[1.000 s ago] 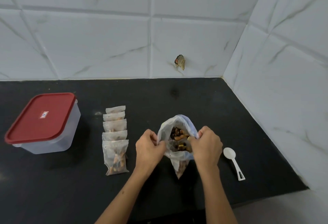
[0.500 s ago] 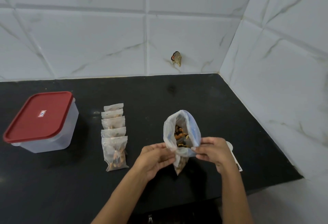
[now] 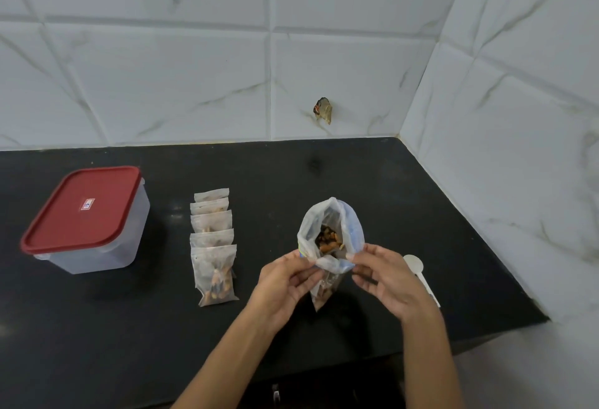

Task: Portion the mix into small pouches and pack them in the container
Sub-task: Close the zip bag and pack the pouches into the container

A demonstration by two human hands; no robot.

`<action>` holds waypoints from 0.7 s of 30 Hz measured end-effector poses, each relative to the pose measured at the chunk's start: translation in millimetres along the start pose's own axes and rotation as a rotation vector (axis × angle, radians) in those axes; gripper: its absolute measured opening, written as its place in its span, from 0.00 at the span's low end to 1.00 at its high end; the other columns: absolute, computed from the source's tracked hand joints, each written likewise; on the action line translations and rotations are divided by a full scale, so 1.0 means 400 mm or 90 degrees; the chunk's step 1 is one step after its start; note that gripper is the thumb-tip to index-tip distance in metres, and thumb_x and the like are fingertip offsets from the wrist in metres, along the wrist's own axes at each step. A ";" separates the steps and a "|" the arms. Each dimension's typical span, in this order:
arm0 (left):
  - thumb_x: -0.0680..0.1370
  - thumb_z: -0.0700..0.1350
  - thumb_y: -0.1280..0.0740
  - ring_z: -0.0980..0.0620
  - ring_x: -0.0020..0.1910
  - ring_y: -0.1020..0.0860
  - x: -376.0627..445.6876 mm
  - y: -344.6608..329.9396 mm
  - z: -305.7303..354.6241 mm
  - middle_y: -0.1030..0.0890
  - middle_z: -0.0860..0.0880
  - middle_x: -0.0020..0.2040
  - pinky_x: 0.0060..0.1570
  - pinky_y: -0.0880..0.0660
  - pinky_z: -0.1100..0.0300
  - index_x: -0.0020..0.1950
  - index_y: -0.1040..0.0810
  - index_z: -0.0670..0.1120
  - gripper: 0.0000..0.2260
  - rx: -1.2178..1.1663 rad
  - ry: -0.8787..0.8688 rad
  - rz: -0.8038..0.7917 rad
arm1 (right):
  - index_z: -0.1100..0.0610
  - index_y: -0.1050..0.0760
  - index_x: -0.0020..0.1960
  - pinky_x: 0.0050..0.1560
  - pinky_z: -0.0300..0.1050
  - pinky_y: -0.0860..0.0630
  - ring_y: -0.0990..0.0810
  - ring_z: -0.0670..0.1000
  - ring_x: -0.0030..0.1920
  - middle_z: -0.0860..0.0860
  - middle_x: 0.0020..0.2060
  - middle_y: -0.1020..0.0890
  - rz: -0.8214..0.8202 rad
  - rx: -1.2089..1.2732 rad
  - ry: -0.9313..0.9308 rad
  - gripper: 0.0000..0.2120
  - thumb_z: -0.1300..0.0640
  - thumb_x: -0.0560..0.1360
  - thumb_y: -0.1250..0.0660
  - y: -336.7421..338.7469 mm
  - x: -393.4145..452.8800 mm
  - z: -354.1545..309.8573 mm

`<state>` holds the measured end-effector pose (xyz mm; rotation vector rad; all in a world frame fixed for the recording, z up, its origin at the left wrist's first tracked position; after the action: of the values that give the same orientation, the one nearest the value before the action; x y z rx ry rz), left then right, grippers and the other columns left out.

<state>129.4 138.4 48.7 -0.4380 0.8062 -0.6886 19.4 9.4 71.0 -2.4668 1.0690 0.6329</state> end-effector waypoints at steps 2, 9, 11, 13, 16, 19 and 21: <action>0.71 0.34 0.30 0.50 0.39 0.17 0.001 0.002 -0.007 0.16 0.42 0.39 0.41 0.19 0.59 0.47 0.22 0.38 0.06 0.014 -0.018 -0.006 | 0.60 0.23 0.52 0.46 0.42 0.23 0.19 0.49 0.43 0.54 0.42 0.16 -0.030 0.042 0.002 0.12 0.68 0.70 0.29 0.007 -0.003 0.009; 0.71 0.31 0.30 0.53 0.23 0.26 0.017 -0.018 -0.042 0.25 0.45 0.30 0.27 0.27 0.59 0.42 0.29 0.42 0.10 0.315 -0.171 0.203 | 0.56 0.30 0.44 0.32 0.37 0.32 0.24 0.50 0.37 0.48 0.34 0.25 0.407 -0.373 0.259 0.12 0.69 0.67 0.30 -0.064 -0.008 0.025; 0.70 0.35 0.26 0.54 0.23 0.27 0.000 -0.023 -0.027 0.24 0.47 0.30 0.25 0.29 0.61 0.41 0.27 0.42 0.10 0.417 -0.139 0.156 | 0.54 0.31 0.44 0.30 0.36 0.35 0.26 0.48 0.35 0.46 0.33 0.27 0.386 -0.479 0.304 0.12 0.66 0.68 0.31 -0.074 -0.023 0.018; 0.68 0.50 0.23 0.57 0.25 0.26 -0.027 -0.025 -0.001 0.22 0.49 0.31 0.27 0.29 0.63 0.43 0.24 0.42 0.16 0.484 -0.065 0.102 | 0.53 0.31 0.47 0.32 0.38 0.33 0.26 0.45 0.36 0.46 0.36 0.26 0.345 -0.461 0.267 0.15 0.56 0.68 0.25 -0.050 -0.034 0.000; 0.70 0.64 0.31 0.54 0.35 0.22 -0.021 -0.020 0.050 0.20 0.48 0.41 0.35 0.23 0.61 0.50 0.22 0.42 0.25 0.471 -0.125 0.136 | 0.53 0.31 0.54 0.43 0.43 0.26 0.23 0.47 0.44 0.48 0.44 0.23 0.349 -0.351 0.220 0.23 0.42 0.69 0.27 0.001 -0.024 -0.043; 0.79 0.60 0.39 0.49 0.45 0.19 0.045 -0.045 0.093 0.19 0.45 0.49 0.43 0.22 0.56 0.55 0.24 0.42 0.21 0.429 -0.040 0.121 | 0.56 0.28 0.50 0.53 0.53 0.22 0.20 0.54 0.50 0.57 0.48 0.20 0.252 -0.310 0.096 0.19 0.40 0.77 0.39 0.016 0.041 -0.072; 0.80 0.52 0.37 0.51 0.42 0.20 0.081 -0.071 0.108 0.19 0.46 0.45 0.40 0.23 0.56 0.52 0.22 0.42 0.14 0.457 0.034 0.058 | 0.57 0.26 0.48 0.48 0.48 0.22 0.19 0.52 0.46 0.56 0.45 0.18 0.172 -0.236 0.011 0.15 0.46 0.81 0.43 0.005 0.071 -0.082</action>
<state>168.1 99.7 76.3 0.2652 0.5731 -0.8517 43.7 -24.8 82.7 -2.6570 1.4174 0.9704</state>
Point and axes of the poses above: each hand's wrist, its own x-axis towards the middle knuckle, its own y-axis out of the back of the hand, z = x × y, the point moved 2 cm from there along x, towards the middle knuckle
